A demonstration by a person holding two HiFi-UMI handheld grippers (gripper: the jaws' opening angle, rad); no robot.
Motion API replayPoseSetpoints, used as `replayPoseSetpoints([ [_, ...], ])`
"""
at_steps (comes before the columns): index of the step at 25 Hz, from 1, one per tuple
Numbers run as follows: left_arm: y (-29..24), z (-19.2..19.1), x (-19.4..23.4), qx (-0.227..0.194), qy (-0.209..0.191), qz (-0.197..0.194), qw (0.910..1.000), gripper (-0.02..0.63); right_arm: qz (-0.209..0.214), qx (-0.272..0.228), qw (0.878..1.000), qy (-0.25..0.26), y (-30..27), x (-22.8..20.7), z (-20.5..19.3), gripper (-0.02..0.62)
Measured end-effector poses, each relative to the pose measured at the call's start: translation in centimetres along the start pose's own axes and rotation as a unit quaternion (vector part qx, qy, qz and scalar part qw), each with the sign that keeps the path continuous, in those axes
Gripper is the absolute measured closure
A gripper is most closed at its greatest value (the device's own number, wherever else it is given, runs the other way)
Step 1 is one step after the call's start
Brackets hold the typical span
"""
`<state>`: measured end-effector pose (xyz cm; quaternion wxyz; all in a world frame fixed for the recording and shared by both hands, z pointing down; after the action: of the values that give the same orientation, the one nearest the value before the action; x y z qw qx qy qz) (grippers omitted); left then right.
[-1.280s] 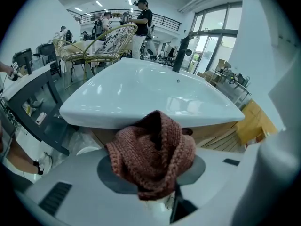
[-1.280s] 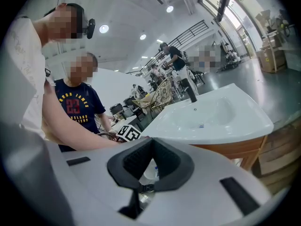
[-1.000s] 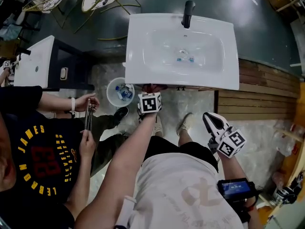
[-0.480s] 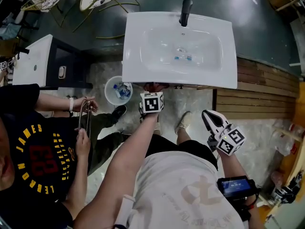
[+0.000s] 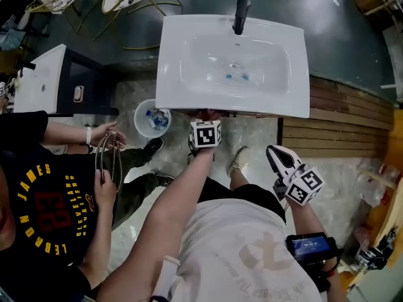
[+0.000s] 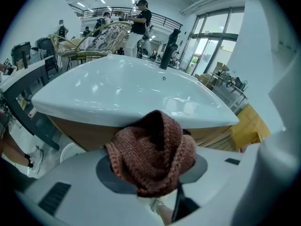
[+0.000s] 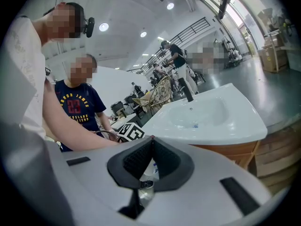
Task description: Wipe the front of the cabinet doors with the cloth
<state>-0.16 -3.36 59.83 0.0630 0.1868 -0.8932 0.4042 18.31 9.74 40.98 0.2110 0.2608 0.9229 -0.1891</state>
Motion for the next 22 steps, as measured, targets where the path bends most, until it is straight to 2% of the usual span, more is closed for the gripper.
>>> replayPoseSetpoints([
  [5, -1.8, -0.9, -5.5, 0.016, -0.004, -0.04, 0.9991, 0.413, 0.002, 0.006, 1.0, 0.002, 0.5, -1.0, 0.5, 0.581],
  [16, -5.7, -1.8, -13.6, 0.037, 0.022, -0.067, 0.9969, 0.413, 0.013, 0.023, 1.0, 0.004, 2.0, -6.1, 2.3, 0.581],
  [22, -6.8, -3.7, -16.8, 0.036, 0.026, -0.091, 0.9949, 0.413, 0.014, 0.025, 1.0, 0.012, 3.1, -7.2, 1.6, 0.581],
])
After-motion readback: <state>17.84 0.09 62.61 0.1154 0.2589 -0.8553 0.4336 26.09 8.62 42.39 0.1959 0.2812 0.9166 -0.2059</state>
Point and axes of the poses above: the fingertips, and each gripper's own axes: y backward along the fingers, x to its left, z out of its top, the point moved 2 cm from there along y, backward along the fingers, and after that the axes turned 10 degrees about -x, right-handed, at the moved point
